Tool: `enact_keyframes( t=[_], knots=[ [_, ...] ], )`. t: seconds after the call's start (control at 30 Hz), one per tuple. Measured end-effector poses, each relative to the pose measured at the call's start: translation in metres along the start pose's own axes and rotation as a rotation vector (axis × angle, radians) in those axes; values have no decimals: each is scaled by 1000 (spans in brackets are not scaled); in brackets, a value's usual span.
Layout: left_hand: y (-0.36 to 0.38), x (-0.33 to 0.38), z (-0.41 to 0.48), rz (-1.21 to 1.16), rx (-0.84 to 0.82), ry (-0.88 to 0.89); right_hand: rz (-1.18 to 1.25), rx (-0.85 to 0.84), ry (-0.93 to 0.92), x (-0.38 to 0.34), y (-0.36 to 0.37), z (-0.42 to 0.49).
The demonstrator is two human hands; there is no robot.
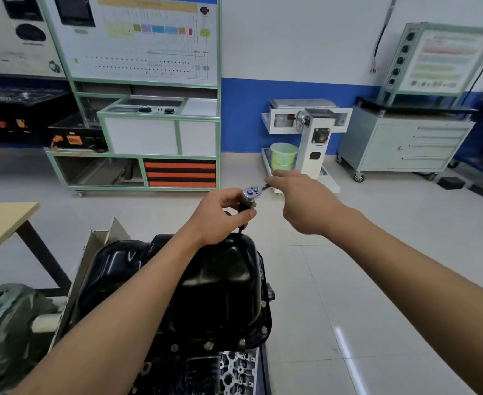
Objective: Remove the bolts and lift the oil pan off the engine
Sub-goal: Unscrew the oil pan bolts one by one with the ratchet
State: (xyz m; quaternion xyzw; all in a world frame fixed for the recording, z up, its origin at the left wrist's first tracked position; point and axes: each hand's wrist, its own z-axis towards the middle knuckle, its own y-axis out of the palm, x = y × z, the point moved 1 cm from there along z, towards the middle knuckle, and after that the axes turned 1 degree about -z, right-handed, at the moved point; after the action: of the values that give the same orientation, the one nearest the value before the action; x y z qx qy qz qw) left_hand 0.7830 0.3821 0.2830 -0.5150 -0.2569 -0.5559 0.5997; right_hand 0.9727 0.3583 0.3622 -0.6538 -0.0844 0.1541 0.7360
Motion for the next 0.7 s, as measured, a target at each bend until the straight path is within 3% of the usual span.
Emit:
enact_keyframes(
  t=[0.2,0.43,0.7],
  knots=[
    [1,2,0,-9,20,-26,13,63,-97,2,1,6],
    [2,4,-1,-1,82,-14,-115,101,20,-3,-9,-12],
    [1,0,-1,30,79,62,184,-61,-11,-36,-6,-35]
  ],
)
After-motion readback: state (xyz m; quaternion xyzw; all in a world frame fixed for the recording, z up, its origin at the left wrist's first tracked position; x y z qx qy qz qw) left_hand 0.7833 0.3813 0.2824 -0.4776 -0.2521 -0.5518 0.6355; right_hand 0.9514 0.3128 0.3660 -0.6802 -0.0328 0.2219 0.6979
